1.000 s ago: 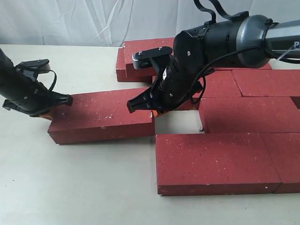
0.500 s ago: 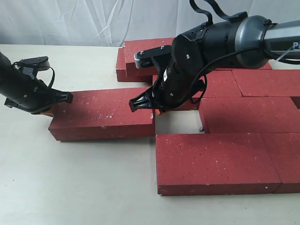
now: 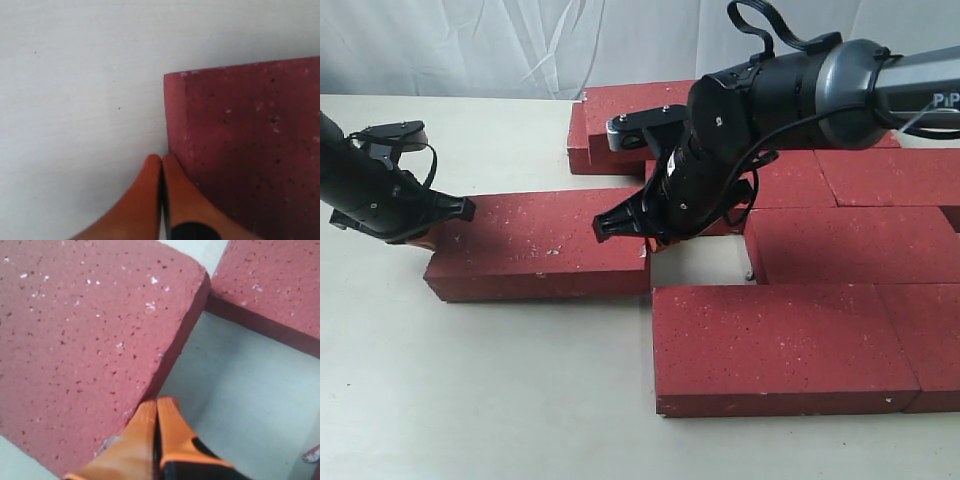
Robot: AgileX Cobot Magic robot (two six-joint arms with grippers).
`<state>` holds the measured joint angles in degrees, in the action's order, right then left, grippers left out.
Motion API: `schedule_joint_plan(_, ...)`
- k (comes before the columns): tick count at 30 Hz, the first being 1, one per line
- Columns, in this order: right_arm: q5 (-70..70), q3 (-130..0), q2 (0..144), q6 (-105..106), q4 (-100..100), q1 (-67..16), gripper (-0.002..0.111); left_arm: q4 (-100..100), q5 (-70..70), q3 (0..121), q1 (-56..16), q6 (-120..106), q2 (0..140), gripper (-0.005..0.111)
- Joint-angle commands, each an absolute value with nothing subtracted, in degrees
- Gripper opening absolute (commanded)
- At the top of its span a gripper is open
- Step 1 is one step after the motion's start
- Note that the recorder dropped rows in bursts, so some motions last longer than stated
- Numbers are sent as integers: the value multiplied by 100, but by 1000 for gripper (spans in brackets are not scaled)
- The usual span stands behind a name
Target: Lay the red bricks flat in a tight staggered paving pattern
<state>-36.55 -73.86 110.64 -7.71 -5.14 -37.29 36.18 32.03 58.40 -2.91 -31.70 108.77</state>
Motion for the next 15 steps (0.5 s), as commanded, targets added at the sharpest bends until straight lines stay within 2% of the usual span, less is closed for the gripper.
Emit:
schedule_joint_plan(1,-3522,-7396,11024,-599,-745,-3731,-1,3783,3375,5878,-356,-3192,10873,0)
schedule_joint_plan(15,-3631,-7396,10666,-576,-720,-3731,-1,3523,3348,5878,-356,-3148,10873,0)
